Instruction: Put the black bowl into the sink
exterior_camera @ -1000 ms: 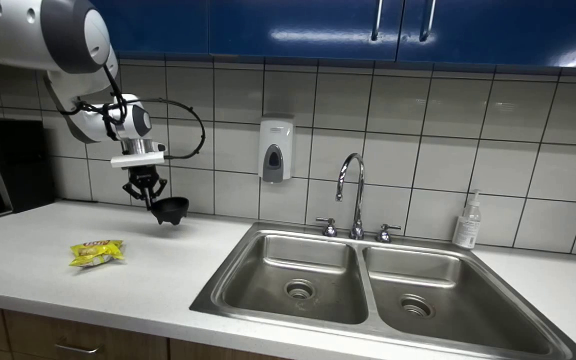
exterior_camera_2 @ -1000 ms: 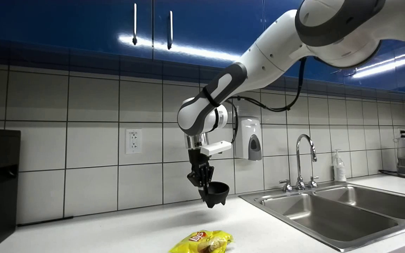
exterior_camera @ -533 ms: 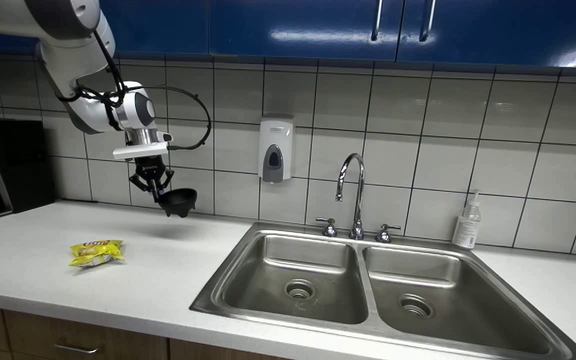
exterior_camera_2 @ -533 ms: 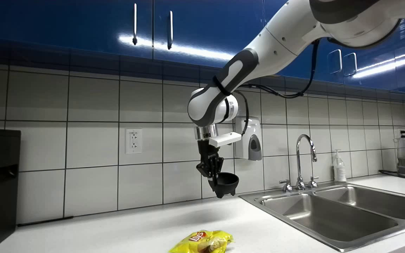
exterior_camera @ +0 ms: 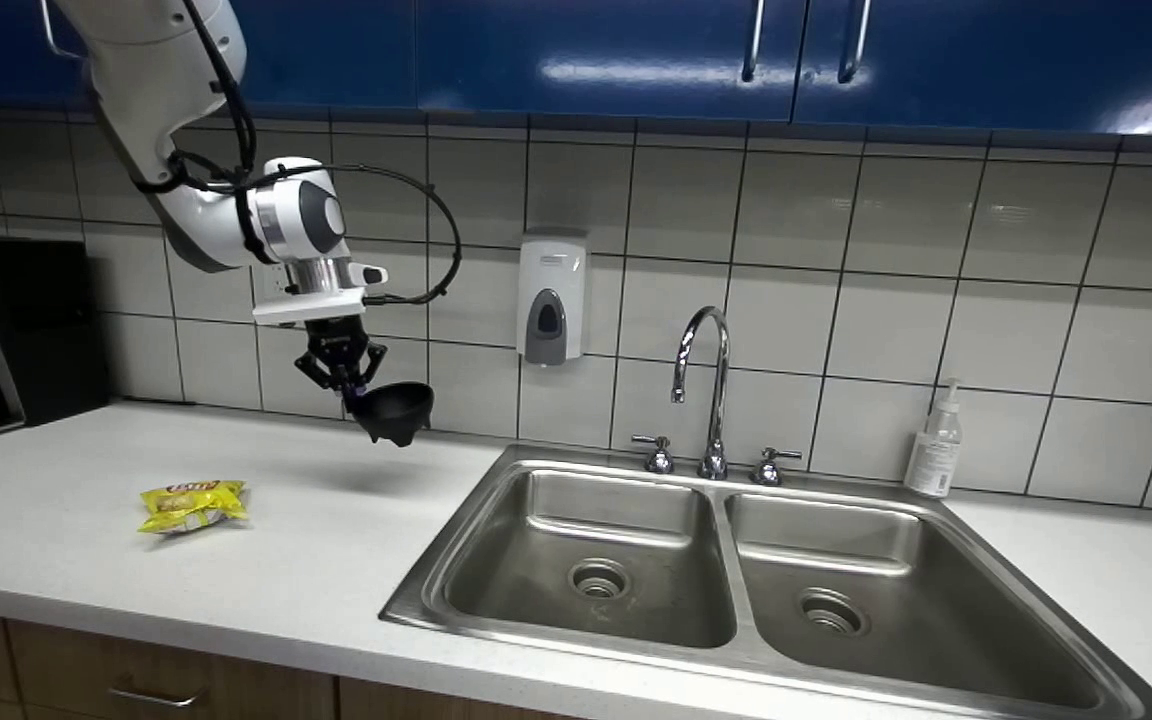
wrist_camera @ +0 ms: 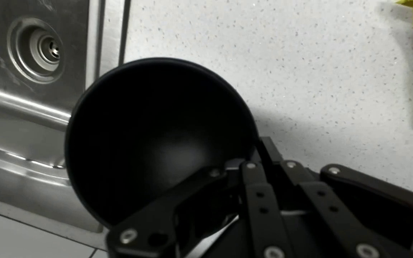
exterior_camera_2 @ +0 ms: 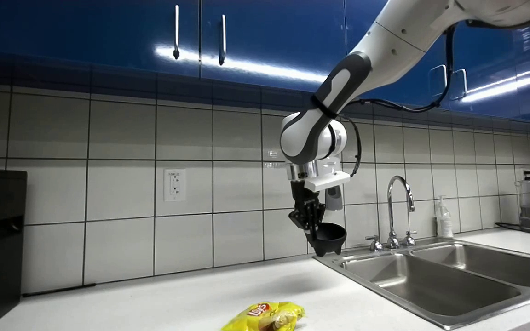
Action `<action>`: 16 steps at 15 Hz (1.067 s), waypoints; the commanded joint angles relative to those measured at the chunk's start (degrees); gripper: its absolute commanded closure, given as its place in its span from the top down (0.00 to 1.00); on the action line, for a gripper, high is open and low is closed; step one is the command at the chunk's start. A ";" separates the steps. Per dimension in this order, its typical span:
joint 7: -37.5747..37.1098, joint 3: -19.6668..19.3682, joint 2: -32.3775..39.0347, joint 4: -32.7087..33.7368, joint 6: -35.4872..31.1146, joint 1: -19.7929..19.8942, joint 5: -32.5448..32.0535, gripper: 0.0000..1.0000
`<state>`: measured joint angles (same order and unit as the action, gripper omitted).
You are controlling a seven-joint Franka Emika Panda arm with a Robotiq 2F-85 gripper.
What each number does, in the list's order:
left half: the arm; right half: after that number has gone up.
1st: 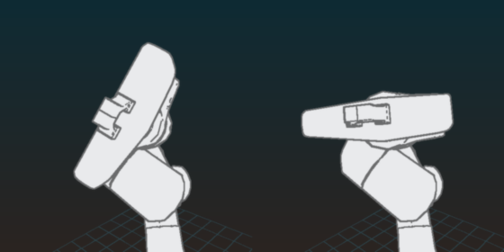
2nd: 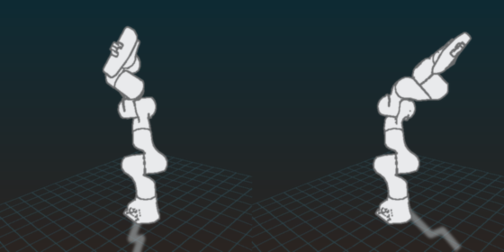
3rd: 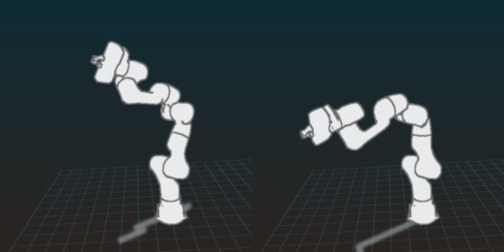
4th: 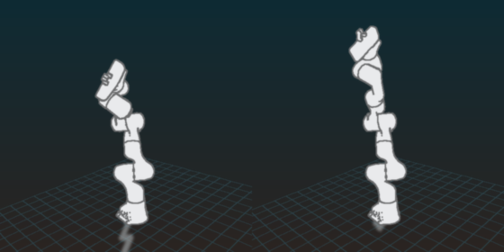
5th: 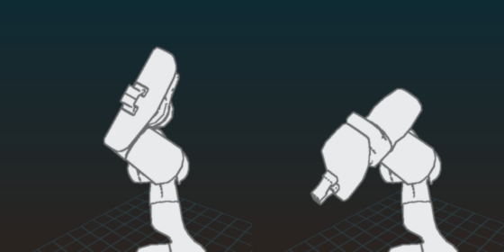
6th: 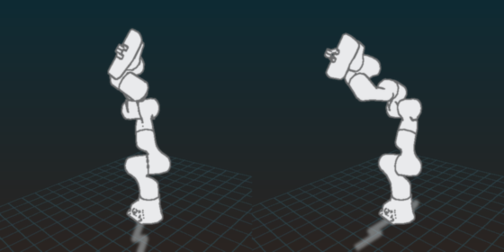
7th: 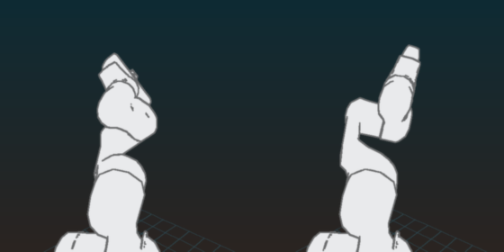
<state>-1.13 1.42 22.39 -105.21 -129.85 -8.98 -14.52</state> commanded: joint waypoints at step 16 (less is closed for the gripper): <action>2.92 -7.56 -11.49 -21.46 -13.77 14.51 6.26 0.02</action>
<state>-0.40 -5.69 12.79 -123.83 -141.70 3.76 -10.27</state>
